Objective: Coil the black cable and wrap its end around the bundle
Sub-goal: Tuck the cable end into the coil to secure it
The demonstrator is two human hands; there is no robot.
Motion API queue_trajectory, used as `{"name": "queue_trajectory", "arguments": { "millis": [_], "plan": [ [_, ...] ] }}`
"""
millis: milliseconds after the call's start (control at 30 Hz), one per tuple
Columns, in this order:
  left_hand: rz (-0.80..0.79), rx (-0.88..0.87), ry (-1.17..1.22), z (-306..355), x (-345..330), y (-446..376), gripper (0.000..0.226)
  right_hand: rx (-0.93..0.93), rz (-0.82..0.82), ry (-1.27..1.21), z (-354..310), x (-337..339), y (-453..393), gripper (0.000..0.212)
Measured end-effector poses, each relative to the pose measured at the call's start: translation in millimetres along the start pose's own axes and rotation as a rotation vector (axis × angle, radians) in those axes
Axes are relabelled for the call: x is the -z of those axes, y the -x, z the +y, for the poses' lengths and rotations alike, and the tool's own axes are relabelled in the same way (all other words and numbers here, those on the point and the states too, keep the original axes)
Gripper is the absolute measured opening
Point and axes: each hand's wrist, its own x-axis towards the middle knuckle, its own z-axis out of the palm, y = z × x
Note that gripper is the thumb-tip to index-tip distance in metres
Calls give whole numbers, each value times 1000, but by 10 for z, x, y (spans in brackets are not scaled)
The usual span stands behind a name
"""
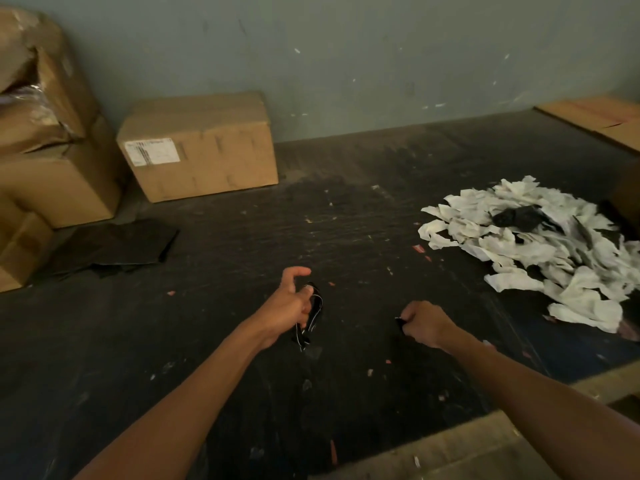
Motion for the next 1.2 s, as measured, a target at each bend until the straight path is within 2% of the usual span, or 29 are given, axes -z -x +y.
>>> {"name": "queue_trajectory", "arguments": {
  "millis": [100, 167, 300, 600, 733, 867, 967, 1200],
  "plan": [
    [18, -56, -75, -30, 21, -6, 28, 189, 72, -258, -425, 55, 67, 20],
    [45, -65, -105, -18, 29, -9, 25, 348, 88, -310, -737, 79, 149, 21],
    [85, -74, -129, 78, 66, 42, 38, 569, 161, -284, -1210, 65, 293, 20],
    [133, -108, -9, 95, 285, 164, 29, 807, 251, -167, -1614, 13, 377, 5],
    [162, -152, 47, 70, 338, 219, 30, 835, 268, -191, -1715, 4, 374, 3],
    [222, -233, 140, 104, 318, 263, 30, 767, 246, -430, -1830, -44, 406, 5],
    [250, -281, 249, 194, 285, 276, 29, 721, 297, -610, -1914, -150, 452, 7],
    [257, -296, 282, 196, 316, 259, 29, 656, 376, -779, -2022, -260, 489, 7]
  ]
}}
